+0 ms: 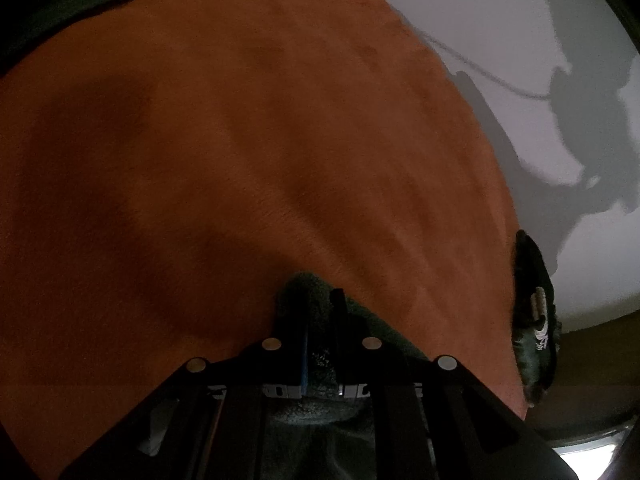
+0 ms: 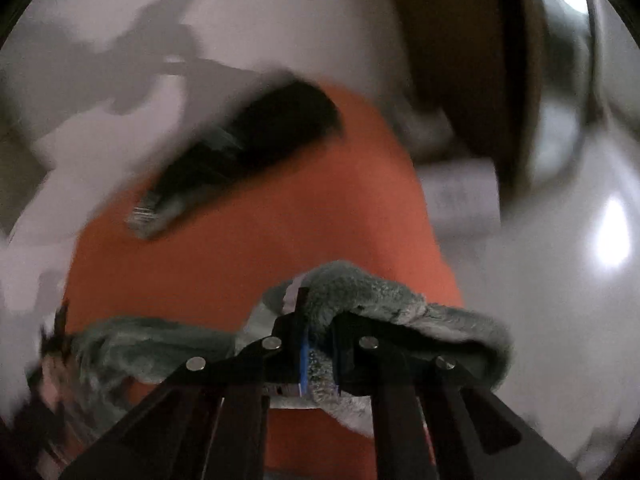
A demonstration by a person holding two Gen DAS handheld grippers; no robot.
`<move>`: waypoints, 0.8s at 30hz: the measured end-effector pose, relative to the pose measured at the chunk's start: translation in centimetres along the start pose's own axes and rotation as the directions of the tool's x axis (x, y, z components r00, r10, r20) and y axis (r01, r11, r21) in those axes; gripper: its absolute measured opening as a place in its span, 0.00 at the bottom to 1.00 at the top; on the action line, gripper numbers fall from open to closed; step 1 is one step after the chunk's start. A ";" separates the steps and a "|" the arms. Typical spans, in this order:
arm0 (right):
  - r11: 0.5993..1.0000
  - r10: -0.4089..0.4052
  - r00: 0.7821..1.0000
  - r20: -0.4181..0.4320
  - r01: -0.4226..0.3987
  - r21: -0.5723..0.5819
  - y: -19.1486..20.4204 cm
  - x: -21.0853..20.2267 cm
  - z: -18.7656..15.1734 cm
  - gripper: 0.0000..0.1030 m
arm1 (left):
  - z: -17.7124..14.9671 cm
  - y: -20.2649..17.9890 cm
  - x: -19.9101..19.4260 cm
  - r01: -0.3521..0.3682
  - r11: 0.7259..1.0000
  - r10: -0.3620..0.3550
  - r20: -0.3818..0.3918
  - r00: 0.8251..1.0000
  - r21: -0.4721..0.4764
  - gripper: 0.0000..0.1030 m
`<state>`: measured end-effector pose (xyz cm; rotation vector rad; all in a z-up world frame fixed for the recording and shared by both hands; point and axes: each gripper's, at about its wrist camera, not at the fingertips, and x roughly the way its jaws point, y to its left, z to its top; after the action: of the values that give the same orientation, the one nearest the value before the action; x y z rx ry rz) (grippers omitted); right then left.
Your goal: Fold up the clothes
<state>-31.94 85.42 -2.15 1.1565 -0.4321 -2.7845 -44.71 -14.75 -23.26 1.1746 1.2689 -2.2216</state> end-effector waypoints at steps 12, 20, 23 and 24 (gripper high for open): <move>0.982 -0.109 0.856 -0.505 0.172 0.081 -15.1 -4.8 -17.1 0.27 | 0.0 -1.3 0.7 -0.042 0.999 0.042 0.006 0.999 0.001 0.12; 0.886 0.043 0.965 -0.260 0.083 0.456 -18.1 -3.5 -9.8 0.65 | -0.2 -1.8 0.9 -0.058 0.998 0.058 0.023 0.998 0.003 0.12; 0.862 0.042 0.912 -0.408 0.173 0.477 -18.0 2.1 -9.8 0.65 | -0.3 -1.8 1.2 -0.059 0.998 0.059 0.021 0.998 0.019 0.12; 0.850 0.036 0.896 -0.443 0.205 0.485 -18.2 3.2 -10.0 0.64 | -0.2 -1.8 1.2 -0.055 0.998 0.054 0.017 0.998 0.020 0.12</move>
<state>-26.79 99.95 -16.45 1.8988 -1.1534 -2.4076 -46.43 -13.46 -23.31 1.1819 1.1963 -2.2054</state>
